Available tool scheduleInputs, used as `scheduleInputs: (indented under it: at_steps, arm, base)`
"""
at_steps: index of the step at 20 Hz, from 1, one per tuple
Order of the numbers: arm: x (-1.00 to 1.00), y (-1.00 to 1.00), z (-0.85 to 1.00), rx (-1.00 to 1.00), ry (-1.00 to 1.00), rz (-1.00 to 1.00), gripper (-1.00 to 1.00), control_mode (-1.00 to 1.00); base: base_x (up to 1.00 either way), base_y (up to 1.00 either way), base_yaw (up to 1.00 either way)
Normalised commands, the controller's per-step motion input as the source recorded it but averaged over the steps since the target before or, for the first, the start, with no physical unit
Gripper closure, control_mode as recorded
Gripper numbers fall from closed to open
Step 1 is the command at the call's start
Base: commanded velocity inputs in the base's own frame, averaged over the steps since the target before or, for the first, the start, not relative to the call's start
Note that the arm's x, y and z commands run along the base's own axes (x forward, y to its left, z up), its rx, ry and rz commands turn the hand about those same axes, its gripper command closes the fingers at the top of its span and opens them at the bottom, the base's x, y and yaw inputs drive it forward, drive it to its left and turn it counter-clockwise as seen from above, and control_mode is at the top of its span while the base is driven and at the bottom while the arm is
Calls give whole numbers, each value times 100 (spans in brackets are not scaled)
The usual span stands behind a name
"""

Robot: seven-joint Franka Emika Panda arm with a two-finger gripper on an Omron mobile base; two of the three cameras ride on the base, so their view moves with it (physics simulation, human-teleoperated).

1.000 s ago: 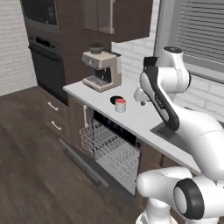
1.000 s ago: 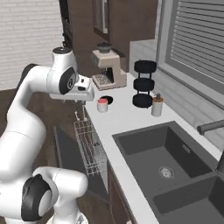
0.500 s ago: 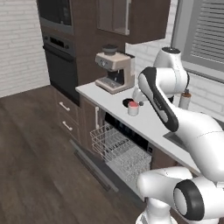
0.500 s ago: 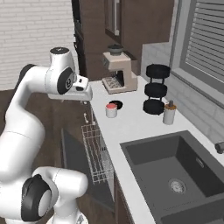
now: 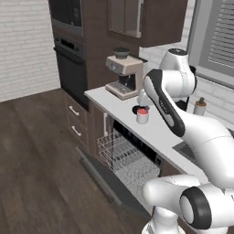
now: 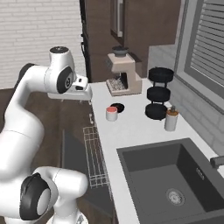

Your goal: Pick up the cup and bowl from the counter, place them in the dishwasher, and close the dishwasher door.

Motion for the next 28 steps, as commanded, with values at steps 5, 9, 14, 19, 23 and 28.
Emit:
scheduleInputs:
  at_steps: [5,9,14,19,23,28]
  arm:
    - [0,0,0,0,0,0,-100,100]
    - [0,0,0,0,0,0,-100,100]
    - [0,0,0,0,0,0,-100,100]
    - [0,0,0,0,0,0,-100,100]
    - [85,-5,-43,-8,9,-2,-100,-100]
    - [100,-24,-70,-11,22,1,-100,-100]
  base:
    - [25,-35,14]
    - [18,-19,9]
    - [8,-13,5]
    - [0,-1,0]
    - [0,0,0]
    - [0,0,0]
